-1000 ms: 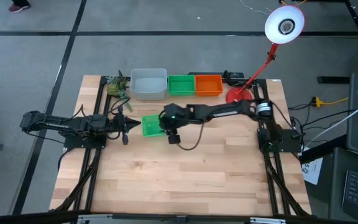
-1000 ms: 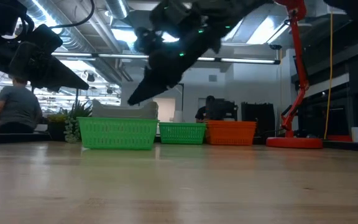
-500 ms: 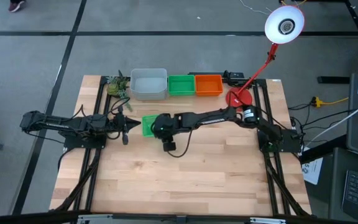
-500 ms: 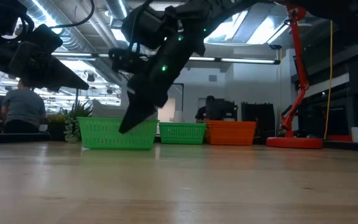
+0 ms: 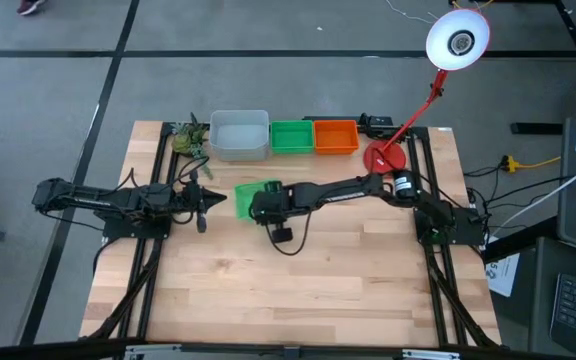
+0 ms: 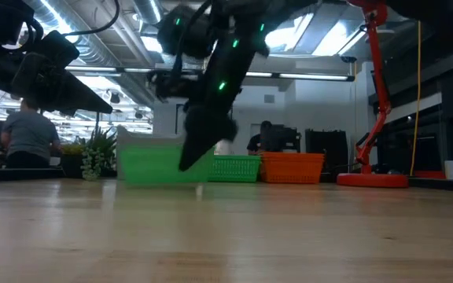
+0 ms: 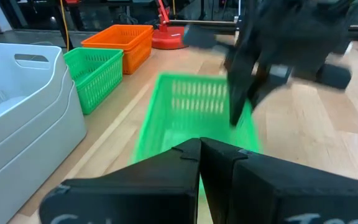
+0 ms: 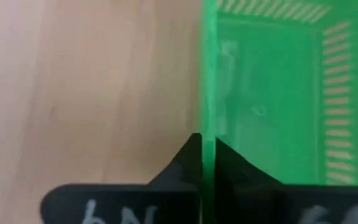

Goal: Stack baskets by color
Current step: Stack the bottom green bin on top of the top green bin

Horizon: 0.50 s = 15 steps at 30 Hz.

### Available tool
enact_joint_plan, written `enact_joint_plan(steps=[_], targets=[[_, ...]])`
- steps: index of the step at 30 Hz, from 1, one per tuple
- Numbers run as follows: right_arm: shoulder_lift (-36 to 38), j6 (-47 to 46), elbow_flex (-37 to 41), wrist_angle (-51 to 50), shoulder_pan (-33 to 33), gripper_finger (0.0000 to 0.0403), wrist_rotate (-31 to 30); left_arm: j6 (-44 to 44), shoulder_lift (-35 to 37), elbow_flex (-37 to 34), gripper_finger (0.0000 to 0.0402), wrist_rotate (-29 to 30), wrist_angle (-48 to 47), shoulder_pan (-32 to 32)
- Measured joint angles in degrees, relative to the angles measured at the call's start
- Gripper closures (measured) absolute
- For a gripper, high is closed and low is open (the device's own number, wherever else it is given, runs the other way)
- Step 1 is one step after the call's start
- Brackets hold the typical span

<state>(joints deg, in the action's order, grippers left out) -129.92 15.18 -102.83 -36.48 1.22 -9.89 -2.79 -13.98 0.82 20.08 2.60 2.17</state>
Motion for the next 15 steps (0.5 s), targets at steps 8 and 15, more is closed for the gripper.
enact_joint_plan(steps=[8,15], targets=[[10.6,2.9,0.0,-17.3,-0.3,0.0401,-2.1,0.0,0.0,0.0,0.0401,0.0,0.0,0.0],[19.9,4.9,0.0,-24.6,-8.3,0.0402,-7.2,0.0,0.0,0.0,0.0401,0.0,0.0,0.0]])
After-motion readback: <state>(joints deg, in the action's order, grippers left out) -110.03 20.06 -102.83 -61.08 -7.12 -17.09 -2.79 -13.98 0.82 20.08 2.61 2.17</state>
